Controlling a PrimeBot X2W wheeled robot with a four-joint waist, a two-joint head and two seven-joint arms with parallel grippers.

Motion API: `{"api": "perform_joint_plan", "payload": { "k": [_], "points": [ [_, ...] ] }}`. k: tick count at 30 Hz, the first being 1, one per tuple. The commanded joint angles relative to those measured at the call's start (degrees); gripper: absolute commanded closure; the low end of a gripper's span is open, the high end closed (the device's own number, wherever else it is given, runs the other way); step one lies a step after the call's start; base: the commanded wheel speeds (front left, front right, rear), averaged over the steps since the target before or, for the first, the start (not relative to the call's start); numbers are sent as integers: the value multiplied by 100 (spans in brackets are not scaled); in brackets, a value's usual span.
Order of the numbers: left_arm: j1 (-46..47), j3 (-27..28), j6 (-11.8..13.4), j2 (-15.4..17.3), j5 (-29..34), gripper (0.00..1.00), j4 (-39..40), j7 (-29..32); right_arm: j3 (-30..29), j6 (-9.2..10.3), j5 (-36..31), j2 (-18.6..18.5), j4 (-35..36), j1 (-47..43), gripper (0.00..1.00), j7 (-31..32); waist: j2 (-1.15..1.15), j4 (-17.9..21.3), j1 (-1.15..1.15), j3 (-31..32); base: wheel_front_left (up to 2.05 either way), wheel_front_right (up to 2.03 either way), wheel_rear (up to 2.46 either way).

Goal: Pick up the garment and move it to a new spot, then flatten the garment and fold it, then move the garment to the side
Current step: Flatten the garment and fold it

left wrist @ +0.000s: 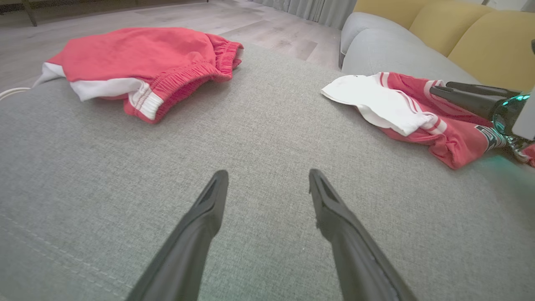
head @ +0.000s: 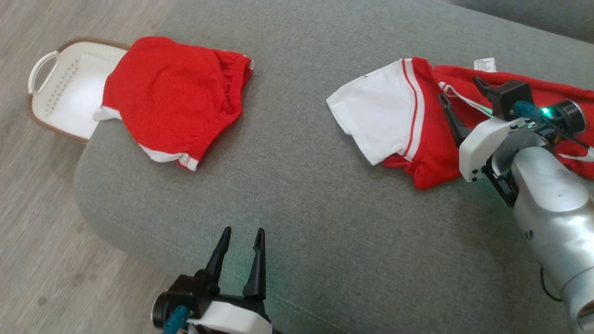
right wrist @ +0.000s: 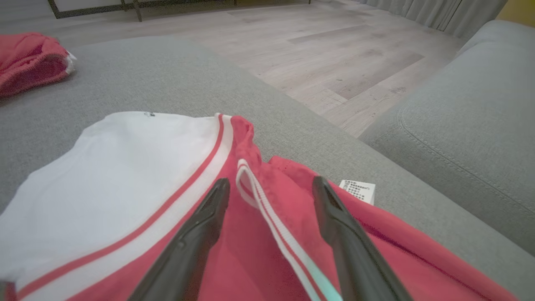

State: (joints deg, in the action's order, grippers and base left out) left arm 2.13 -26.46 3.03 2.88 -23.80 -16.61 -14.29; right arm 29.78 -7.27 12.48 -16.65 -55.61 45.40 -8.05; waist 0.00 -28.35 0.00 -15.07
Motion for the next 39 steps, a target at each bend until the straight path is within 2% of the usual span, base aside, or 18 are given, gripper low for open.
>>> {"api": "perform_joint_plan", "payload": {
  "k": [1,2,3,4,5,10,13,16,21,25,28,32,33,34,39],
  "points": [
    [190,112,36,-1,-31,0,174,-71,6,-22,-64,83,74,142,0,-58,0,-66,0,-56,0,0,0],
    [206,87,47,-1,-43,0,185,-71,-22,-22,-102,99,20,158,4,-64,0,-91,0,-76,0,0,0],
    [221,68,59,-1,-51,0,195,-71,-31,-22,-146,120,-34,174,24,-59,0,-111,0,-95,0,0,0],
    [232,58,75,-1,-62,0,207,-71,-49,-22,-175,143,-79,192,52,-66,0,-122,0,-118,0,0,0],
    [241,52,93,-1,-64,0,219,-71,-88,-22,-193,164,-120,212,100,-95,0,-121,0,-138,0,0,0],
    [225,134,166,-1,-43,0,257,-71,-206,-22,-215,274,-111,223,100,-473,0,75,0,-126,0,0,0],
    [193,249,153,-1,19,0,219,-71,-278,-22,-93,323,113,49,100,-641,0,376,0,28,0,0,0],
    [198,364,108,-1,95,0,160,-71,-308,-22,82,256,648,-271,100,-687,0,766,0,209,0,0,0],
    [255,637,39,-1,216,0,92,-71,-508,-22,316,-189,2127,-1101,100,-693,0,1562,0,503,0,0,0],
    [252,889,-32,-1,302,0,-14,-71,-745,-22,503,-540,2964,-1804,100,-694,0,2136,0,731,0,0,0],
    [216,1041,-88,-1,370,0,-83,-71,-854,-22,592,-748,3345,-2294,100,-694,0,2485,0,863,0,0,0],
    [190,1138,-157,-1,407,0,-160,-71,-1159,-22,726,-898,3308,-2839,100,-694,0,2790,0,981,0,0,0],
    [181,1146,-175,-1,410,0,-179,-71,-1226,-22,735,-924,3183,-2955,66,-691,0,2843,0,1005,0,0,0],
    [166,1148,-188,-1,409,0,-199,-71,-1300,-22,760,-925,3066,-3045,2,-691,0,2891,0,1026,0,0,0],
    [93,1083,-226,-1,409,0,-282,-71,-1922,-22,486,-838,2427,-3186,0,-639,0,2995,0,1044,0,0,0]
  ]
}}
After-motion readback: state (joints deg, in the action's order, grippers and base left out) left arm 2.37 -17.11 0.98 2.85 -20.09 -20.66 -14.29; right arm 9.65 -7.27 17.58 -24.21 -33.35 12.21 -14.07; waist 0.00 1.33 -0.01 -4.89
